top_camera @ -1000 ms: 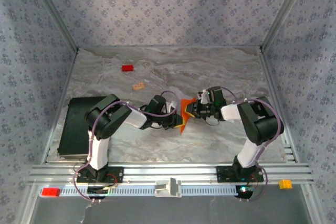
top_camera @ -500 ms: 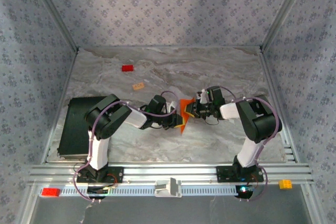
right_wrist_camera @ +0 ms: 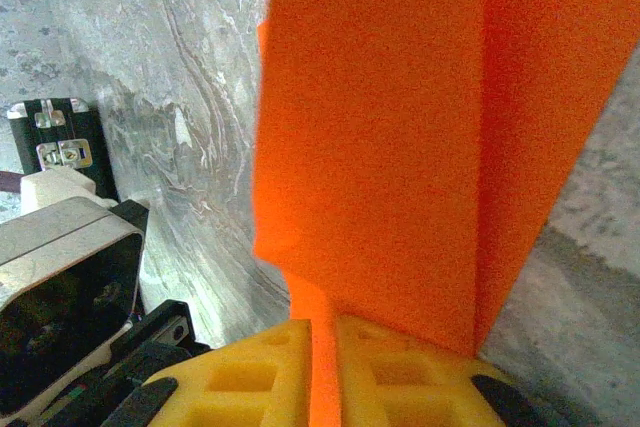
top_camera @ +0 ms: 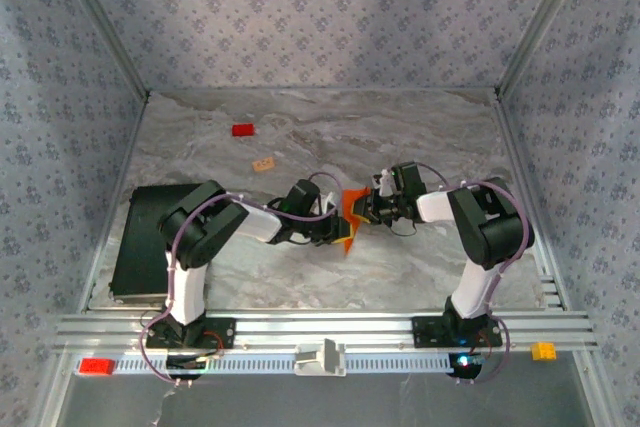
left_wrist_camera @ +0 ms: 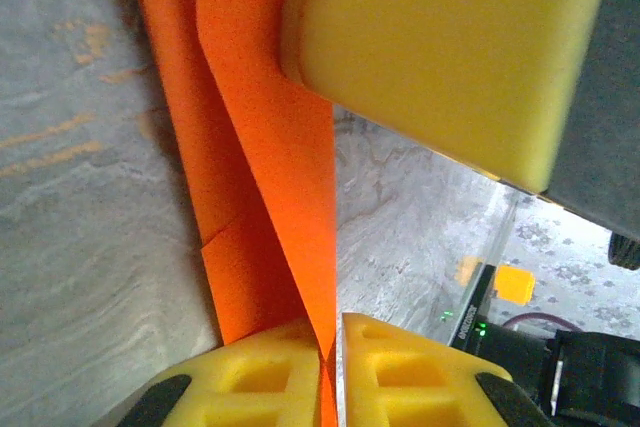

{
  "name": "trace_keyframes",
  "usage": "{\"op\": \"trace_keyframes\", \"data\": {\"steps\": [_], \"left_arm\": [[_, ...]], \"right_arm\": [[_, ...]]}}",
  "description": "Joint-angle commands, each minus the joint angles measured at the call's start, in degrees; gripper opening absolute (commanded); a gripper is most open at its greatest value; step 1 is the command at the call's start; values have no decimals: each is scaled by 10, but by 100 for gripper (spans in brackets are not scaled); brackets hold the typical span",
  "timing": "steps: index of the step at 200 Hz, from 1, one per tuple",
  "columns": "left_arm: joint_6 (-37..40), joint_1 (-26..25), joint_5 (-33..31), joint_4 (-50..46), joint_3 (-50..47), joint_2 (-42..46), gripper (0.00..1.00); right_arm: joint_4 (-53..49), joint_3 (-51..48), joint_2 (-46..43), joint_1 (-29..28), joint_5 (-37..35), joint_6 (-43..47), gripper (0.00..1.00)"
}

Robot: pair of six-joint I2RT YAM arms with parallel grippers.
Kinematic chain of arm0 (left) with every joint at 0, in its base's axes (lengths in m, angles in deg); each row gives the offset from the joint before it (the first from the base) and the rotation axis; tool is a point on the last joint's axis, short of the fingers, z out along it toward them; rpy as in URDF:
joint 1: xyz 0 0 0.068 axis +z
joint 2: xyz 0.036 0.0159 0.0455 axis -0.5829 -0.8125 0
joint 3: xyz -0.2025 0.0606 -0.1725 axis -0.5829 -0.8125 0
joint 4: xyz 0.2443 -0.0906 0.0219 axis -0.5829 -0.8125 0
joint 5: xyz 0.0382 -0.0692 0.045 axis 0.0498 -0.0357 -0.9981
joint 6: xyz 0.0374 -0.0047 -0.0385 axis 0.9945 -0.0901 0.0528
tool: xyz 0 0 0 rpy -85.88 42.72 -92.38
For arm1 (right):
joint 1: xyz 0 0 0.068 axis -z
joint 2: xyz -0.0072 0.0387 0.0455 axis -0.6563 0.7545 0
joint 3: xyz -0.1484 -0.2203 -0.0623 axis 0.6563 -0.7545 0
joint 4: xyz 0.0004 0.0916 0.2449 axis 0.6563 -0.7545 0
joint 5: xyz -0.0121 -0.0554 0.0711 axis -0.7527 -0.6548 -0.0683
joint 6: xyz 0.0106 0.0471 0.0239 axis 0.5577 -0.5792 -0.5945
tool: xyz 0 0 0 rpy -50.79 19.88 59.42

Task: Fold a paper plane with a square sheet of paper (pick it up from the middle)
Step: Fold the wing for the fifth time at the center of the table.

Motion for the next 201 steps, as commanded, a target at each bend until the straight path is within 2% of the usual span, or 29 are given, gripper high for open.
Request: {"op": "trace_keyframes", "data": {"steps": [1, 67, 89, 167, 178, 201], "left_arm": [[27, -5, -30, -82, 0, 11, 14], [33, -6, 14, -70, -7, 22, 4], [36, -8, 42, -69, -2, 18, 5], [55, -15, 62, -102, -6, 26, 8], [59, -18, 60, -108, -7, 26, 3], [64, -21, 61, -117, -11, 24, 0]], "right_arm": [[-56, -2, 26, -6, -54, 23, 16], [-73, 0, 26, -9, -67, 31, 15], [-81, 1, 26, -12, -75, 34, 15], [-104, 5, 29, -16, -101, 38, 15], [-108, 7, 30, -16, -105, 39, 15], [-116, 8, 30, -17, -114, 42, 14]]}}
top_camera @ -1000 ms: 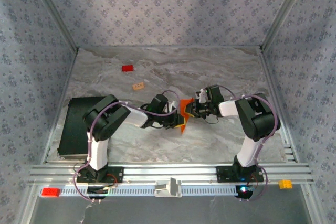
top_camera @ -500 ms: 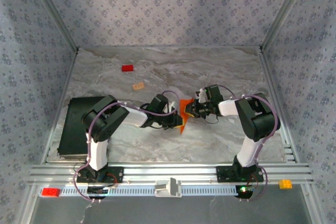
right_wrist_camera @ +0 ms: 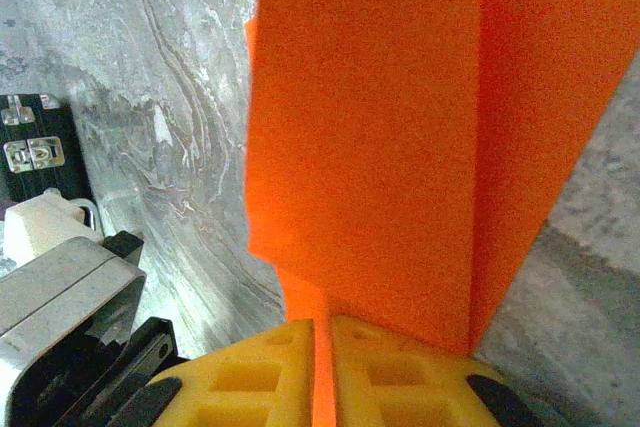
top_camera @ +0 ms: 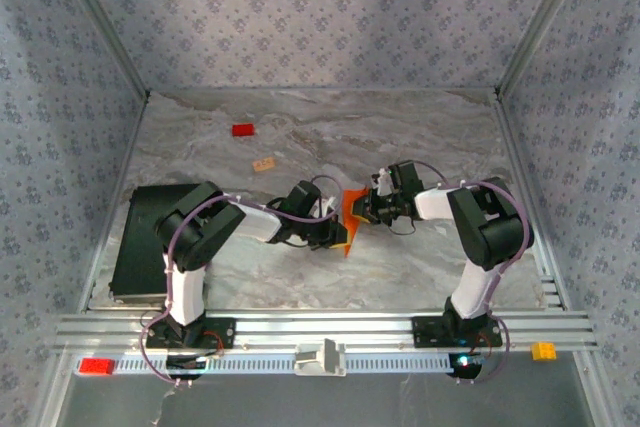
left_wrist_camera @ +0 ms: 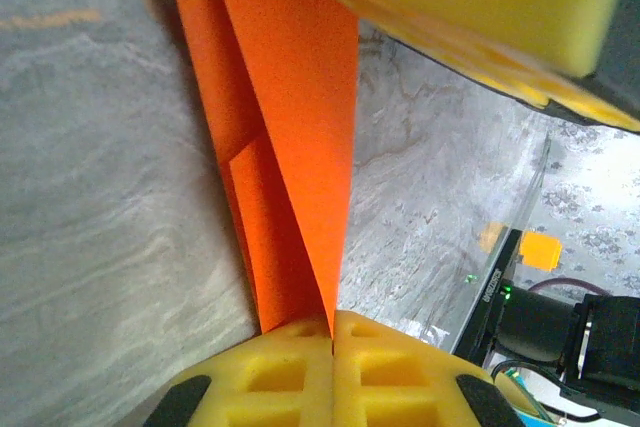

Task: Fold a paper plane with a square sheet of paper (pick it up from the middle)
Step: Fold the wing for the fifth time at the center of the table.

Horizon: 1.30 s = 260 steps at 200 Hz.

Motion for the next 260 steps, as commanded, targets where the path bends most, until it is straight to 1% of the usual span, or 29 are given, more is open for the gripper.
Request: {"op": "trace_keyframes", "data": {"steps": [1, 32, 39, 45, 58, 80, 111, 119, 126, 141, 153, 185, 191, 214, 222, 229, 260], "left_arm": [[21, -16, 38, -54, -13, 12, 0], [32, -19, 48, -73, -9, 9, 0], [35, -19, 46, -82, -8, 12, 6], [38, -21, 41, -87, -9, 15, 8], [41, -21, 42, -90, -11, 22, 7], [48, -23, 42, -101, -12, 28, 0], [54, -26, 49, -105, -12, 29, 0], [57, -27, 50, -110, -12, 30, 5], [59, -28, 48, -114, -12, 32, 6], [64, -29, 46, -124, -11, 34, 5], [69, -30, 47, -130, -11, 35, 0], [76, -33, 50, -139, -11, 36, 0], [77, -34, 51, -142, -10, 35, 3], [82, -36, 47, -151, -9, 36, 7], [84, -37, 48, -154, -10, 35, 5], [86, -37, 46, -159, -9, 34, 0], [89, -38, 45, -173, -9, 27, 0]], "right_arm": [[-69, -12, 31, -7, -88, 22, 14], [-77, -12, 33, -9, -96, 22, 14], [-77, -12, 33, -10, -98, 22, 14], [-78, -11, 33, -10, -99, 22, 14], [-80, -11, 33, -10, -101, 22, 14], [-84, -10, 33, -10, -105, 22, 14], [-88, -9, 33, -12, -109, 22, 13], [-89, -8, 33, -11, -110, 22, 13], [-89, -9, 33, -11, -111, 22, 13], [-89, -9, 33, -12, -111, 22, 13], [-89, -9, 33, -12, -111, 21, 13], [-89, -9, 34, -14, -113, 20, 13], [-89, -9, 35, -14, -113, 20, 13], [-89, -8, 33, -15, -113, 19, 13], [-90, -8, 33, -15, -114, 19, 13], [-90, -8, 33, -15, -114, 19, 13], [-91, -7, 35, -15, -115, 19, 13]]}}
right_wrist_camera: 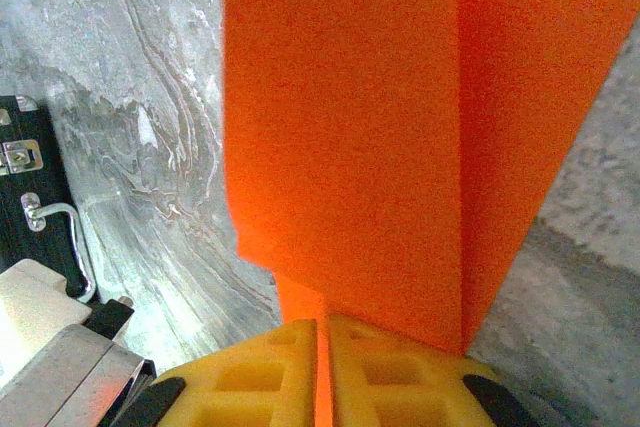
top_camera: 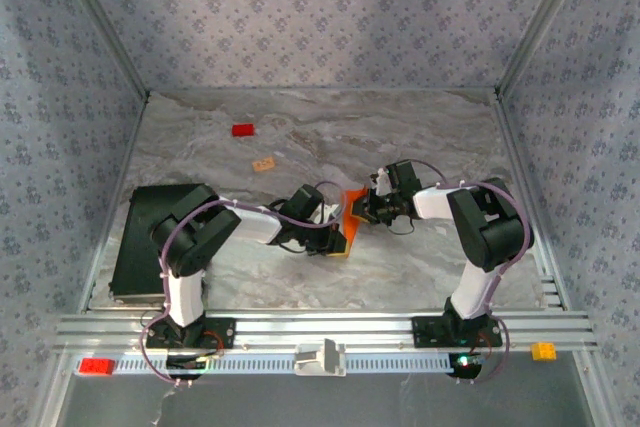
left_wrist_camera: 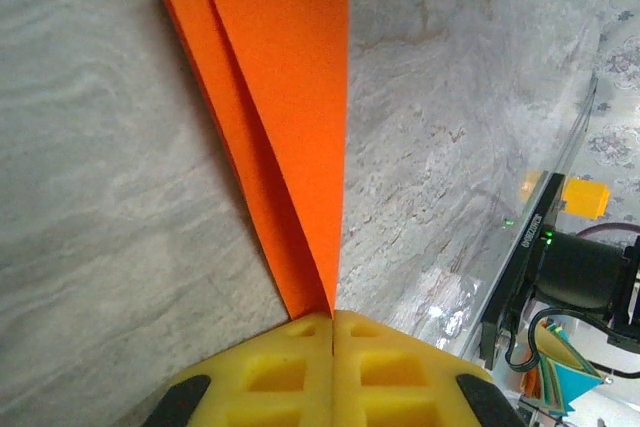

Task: Fold a paper plane with a square sheet of paper (pick it up from the middle)
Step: Fold the wing for the fifth time at the center of the table.

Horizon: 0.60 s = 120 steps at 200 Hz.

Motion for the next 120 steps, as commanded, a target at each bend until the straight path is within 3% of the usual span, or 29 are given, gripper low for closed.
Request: {"op": "trace_keyframes", "data": {"steps": [1, 16, 56, 72, 120], "left_arm": [[16, -20, 42, -83, -10, 1, 0], [19, -22, 40, -91, -10, 0, 8], [26, -26, 39, -105, -8, -2, 3], [29, -27, 37, -113, -8, -1, 8], [30, -30, 32, -123, -13, 6, 9]], "right_arm": [[-65, -17, 38, -7, -91, 13, 13], [-65, -17, 37, -6, -91, 13, 13], [-64, -17, 39, -7, -91, 12, 13], [-64, -16, 40, -7, -91, 13, 13], [-64, -16, 39, -7, -89, 13, 13]]}}
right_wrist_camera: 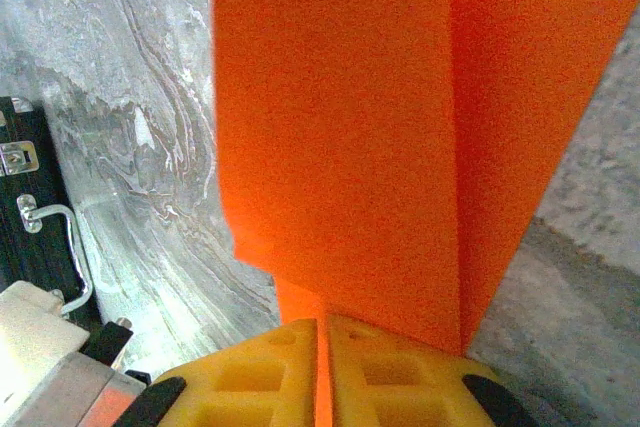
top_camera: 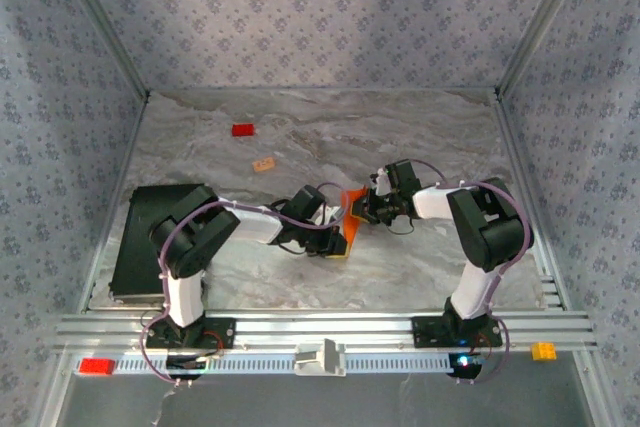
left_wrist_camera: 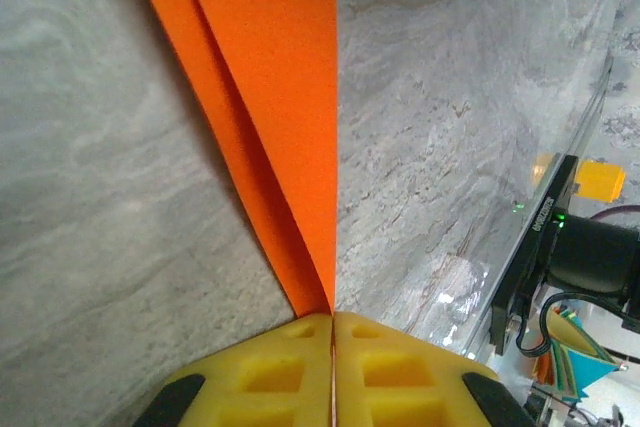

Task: Fold a paper plane with a square sheet of paper (pick it up from the middle)
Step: Fold the wing for the fifth time at the center of the table.

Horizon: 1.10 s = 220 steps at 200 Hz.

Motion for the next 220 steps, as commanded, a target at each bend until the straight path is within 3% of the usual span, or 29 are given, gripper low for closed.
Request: {"op": "trace_keyframes", "data": {"steps": [1, 71, 130, 220], "left_arm": [[8, -23, 32, -92, -18, 1, 9], [10, -23, 13, -104, -20, 46, 14], [8, -10, -18, -76, -9, 118, 11], [-33, 15, -17, -11, 107, 8, 7]], "right_arm": [[-60, -18, 39, -6, -86, 13, 13], [-60, -16, 38, -9, -86, 11, 13], [-61, -15, 36, -9, -83, 12, 13], [-57, -15, 42, -9, -78, 11, 13]]}}
